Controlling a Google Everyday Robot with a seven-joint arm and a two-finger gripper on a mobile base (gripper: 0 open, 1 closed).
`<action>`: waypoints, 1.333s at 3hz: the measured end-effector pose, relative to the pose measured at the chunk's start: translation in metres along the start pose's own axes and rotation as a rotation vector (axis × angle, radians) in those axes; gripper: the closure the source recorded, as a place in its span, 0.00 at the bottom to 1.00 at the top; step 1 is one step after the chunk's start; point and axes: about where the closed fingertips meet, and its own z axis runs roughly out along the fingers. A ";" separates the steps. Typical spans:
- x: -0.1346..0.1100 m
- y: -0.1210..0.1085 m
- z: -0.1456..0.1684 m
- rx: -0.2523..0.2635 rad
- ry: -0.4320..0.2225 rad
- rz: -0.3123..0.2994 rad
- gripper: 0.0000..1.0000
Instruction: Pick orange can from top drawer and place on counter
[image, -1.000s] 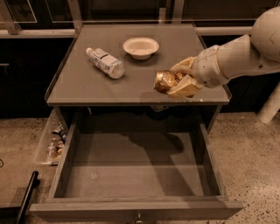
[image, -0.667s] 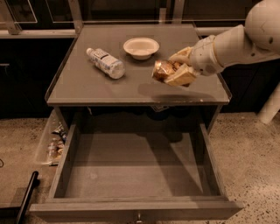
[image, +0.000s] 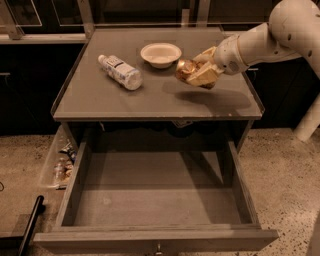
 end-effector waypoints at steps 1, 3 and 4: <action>0.019 -0.017 0.005 0.030 0.047 0.074 1.00; 0.034 -0.024 0.007 0.053 0.095 0.130 0.58; 0.034 -0.024 0.007 0.053 0.095 0.130 0.35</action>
Offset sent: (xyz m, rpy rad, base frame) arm 0.0319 -0.0429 -0.0311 -0.0598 0.1173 -0.2235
